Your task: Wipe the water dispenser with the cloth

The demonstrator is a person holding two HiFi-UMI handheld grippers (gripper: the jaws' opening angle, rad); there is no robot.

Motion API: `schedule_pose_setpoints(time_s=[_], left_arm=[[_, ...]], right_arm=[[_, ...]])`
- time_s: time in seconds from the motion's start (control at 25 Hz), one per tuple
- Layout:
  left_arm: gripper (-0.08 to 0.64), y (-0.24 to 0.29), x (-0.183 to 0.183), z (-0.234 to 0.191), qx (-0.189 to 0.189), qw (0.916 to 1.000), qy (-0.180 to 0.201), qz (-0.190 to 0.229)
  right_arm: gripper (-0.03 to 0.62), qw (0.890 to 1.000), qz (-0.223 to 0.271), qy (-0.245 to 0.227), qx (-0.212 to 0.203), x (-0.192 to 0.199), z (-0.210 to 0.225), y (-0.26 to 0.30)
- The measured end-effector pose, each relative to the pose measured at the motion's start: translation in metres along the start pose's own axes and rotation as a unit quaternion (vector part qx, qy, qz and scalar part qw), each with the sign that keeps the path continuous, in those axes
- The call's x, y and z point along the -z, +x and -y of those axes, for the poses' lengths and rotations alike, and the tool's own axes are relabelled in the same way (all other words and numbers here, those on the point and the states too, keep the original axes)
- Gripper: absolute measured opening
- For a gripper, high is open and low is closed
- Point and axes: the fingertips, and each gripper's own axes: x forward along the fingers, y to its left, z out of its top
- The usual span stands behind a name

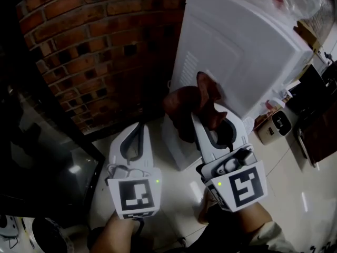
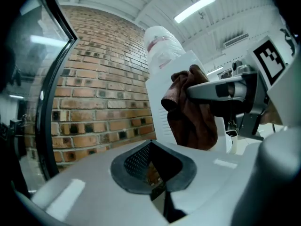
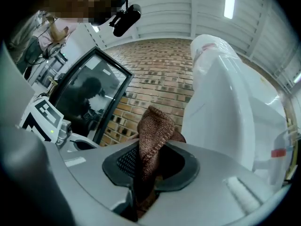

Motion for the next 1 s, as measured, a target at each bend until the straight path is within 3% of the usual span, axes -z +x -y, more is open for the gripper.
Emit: schedule_pose_setpoints(time_s=[0.28, 0.44, 0.6, 0.8, 1.0], left_arm=[[0.000, 0.020, 0.007, 0.000, -0.019, 0.9997, 0.007, -0.010], [0.000, 0.028, -0.002, -0.003, -0.049, 0.9987, -0.013, -0.007], [0.000, 0.025, -0.012, -0.002, -0.087, 0.9959, -0.022, -0.006], [0.000, 0.009, -0.028, 0.008, -0.141, 0.9900, -0.015, 0.003], [0.000, 0.003, -0.036, 0.043, -0.160, 0.9871, -0.008, -0.002]], right_arm=[[0.087, 0.999, 0.019, -0.003, -0.045, -0.005, -0.003, 0.010], [0.087, 0.995, 0.020, 0.009, -0.095, -0.008, -0.010, 0.020], [0.087, 0.987, 0.027, 0.007, -0.156, -0.015, -0.025, 0.022], [0.087, 0.978, 0.055, 0.007, -0.202, -0.029, -0.020, 0.005], [0.087, 0.964, 0.093, 0.036, -0.247, -0.062, -0.002, -0.025]])
